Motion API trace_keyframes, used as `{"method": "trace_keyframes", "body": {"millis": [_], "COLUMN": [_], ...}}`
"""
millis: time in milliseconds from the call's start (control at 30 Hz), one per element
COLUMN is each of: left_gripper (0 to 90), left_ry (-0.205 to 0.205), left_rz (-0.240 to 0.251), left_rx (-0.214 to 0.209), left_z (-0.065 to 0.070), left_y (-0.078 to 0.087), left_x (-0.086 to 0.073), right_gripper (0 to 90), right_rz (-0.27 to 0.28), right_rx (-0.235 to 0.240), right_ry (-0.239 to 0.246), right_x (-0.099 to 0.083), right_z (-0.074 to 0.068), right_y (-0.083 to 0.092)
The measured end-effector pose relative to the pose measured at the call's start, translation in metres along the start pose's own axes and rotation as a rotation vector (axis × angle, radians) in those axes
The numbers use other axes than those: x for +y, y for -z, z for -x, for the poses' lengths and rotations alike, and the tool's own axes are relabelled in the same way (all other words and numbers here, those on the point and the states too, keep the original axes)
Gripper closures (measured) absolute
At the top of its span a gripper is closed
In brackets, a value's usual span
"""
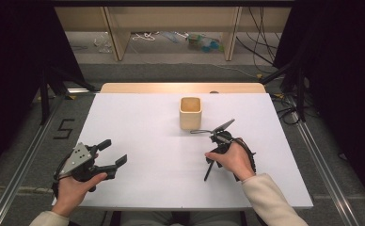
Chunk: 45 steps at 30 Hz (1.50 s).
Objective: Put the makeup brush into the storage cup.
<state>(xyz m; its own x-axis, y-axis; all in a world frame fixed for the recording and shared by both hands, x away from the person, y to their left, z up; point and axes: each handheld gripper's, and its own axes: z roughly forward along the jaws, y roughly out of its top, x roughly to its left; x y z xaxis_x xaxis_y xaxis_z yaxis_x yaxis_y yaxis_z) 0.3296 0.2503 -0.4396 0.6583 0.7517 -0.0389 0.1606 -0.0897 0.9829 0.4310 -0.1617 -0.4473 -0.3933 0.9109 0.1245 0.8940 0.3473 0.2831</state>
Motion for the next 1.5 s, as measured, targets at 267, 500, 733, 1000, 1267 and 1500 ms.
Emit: {"method": "trace_keyframes", "body": {"millis": [267,500,733,1000,1267,1500], "left_gripper": [16.8,16.9,16.9,17.0,17.2,17.2], "left_ry": [0.000,-0.004,-0.005,-0.007,-0.008,-0.008], "left_rz": [0.001,0.001,-0.001,-0.003,-0.005,-0.004], "left_rx": [0.001,-0.001,-0.002,-0.005,-0.004,-0.004], "left_z": [0.000,0.000,0.000,0.001,0.001,0.001], "left_y": [0.000,0.000,0.000,0.000,0.000,0.000], "left_x": [0.000,0.000,0.000,0.000,0.000,0.000], "right_gripper": [43.3,44.0,44.0,44.1,47.9,57.1], "right_rz": [-0.019,-0.048,-0.109,-0.138,-0.183,-0.194], "right_rx": [0.008,0.007,-0.007,-0.030,-0.069,-0.113], "right_ry": [0.013,0.029,-0.021,-0.002,-0.001,-0.003], "right_x": [0.002,0.004,0.009,0.013,0.016,0.018], "right_z": [0.002,0.003,-0.004,-0.008,-0.014,-0.016], "right_y": [-0.008,-0.011,-0.011,-0.013,-0.013,-0.014]}}
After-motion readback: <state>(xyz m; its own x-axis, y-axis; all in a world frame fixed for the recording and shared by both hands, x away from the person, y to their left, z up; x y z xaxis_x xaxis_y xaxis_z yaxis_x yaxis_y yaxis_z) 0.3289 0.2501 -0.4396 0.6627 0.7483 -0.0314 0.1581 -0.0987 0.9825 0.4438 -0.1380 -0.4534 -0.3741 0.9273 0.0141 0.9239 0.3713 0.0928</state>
